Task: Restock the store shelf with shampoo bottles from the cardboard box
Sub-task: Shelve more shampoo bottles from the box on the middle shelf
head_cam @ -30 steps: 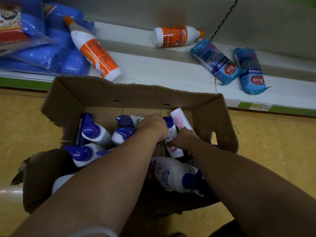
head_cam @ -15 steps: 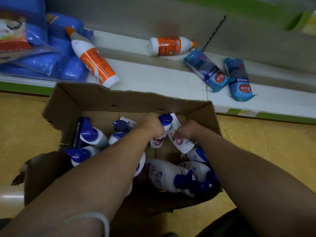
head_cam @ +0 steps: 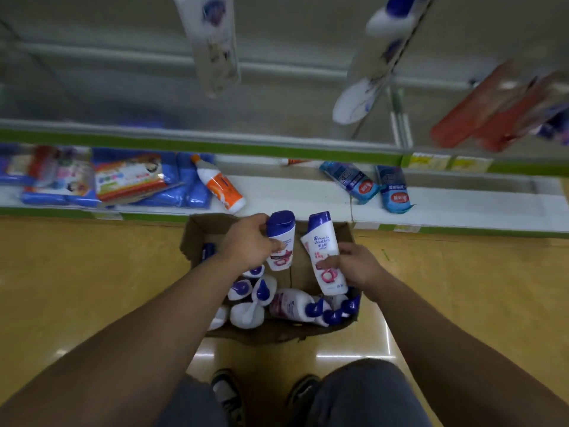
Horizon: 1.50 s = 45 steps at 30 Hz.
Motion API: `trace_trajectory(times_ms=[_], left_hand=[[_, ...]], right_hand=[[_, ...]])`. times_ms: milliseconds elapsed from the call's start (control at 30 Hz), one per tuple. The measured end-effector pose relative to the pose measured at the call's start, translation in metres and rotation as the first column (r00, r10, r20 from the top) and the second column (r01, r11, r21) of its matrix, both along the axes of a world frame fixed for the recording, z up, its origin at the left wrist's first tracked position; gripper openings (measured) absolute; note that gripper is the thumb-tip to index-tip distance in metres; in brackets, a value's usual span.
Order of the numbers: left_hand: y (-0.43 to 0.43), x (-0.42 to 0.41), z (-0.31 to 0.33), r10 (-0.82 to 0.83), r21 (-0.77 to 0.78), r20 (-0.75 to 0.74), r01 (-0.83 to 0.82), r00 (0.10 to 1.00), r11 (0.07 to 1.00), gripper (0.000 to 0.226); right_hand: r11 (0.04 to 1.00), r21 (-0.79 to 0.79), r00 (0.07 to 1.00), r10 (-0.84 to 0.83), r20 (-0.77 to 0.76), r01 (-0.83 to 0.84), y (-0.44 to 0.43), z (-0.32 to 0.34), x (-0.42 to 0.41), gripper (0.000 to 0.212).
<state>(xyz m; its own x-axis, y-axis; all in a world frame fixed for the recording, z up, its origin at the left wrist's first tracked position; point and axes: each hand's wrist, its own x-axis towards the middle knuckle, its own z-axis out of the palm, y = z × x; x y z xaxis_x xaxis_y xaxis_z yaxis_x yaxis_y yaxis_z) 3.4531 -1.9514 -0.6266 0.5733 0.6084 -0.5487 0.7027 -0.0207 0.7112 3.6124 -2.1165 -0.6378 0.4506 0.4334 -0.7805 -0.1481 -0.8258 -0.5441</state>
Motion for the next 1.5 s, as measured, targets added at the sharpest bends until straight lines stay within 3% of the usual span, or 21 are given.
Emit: trace_trajectory(times_ms=[267,433,567,767,1100,1500], left_hand=[[-0.024,-0.042,0.251,0.053,-0.068,0.098,-0.046,0.994,0.997,0.039],[-0.036,-0.046,0.393,0.055,-0.085,0.194,-0.039,0.98,0.996,0.044],[-0.032,-0.047,0.487,0.048,0.019,0.256,-0.055,0.966,0.998,0.052],[-0.01,-0.063,0.611,0.038,0.18,0.38,-0.114,0.924,0.977,0.036],[0.047,-0.089,0.714,0.087,0.279,0.522,-0.267,0.848,0.922,0.038],[0.208,-0.125,0.731,-0.03,0.287,0.555,-0.157,0.832,0.945,0.028]], right_hand=[[0.992,0.124,0.997,-0.016,-0.082,0.026,-0.043,0.238,-0.033,0.054],[0.969,0.243,0.999,0.041,0.036,-0.048,-0.047,0.372,-0.039,0.038],[0.927,0.362,0.987,0.045,0.157,-0.099,-0.036,0.458,-0.034,0.032],[0.839,0.534,0.971,-0.026,0.238,-0.109,-0.008,0.572,-0.032,0.031],[0.694,0.672,0.918,-0.041,0.395,-0.258,0.069,0.688,-0.051,0.026],[0.68,0.692,0.892,-0.125,0.434,-0.241,0.242,0.704,-0.098,0.024]])
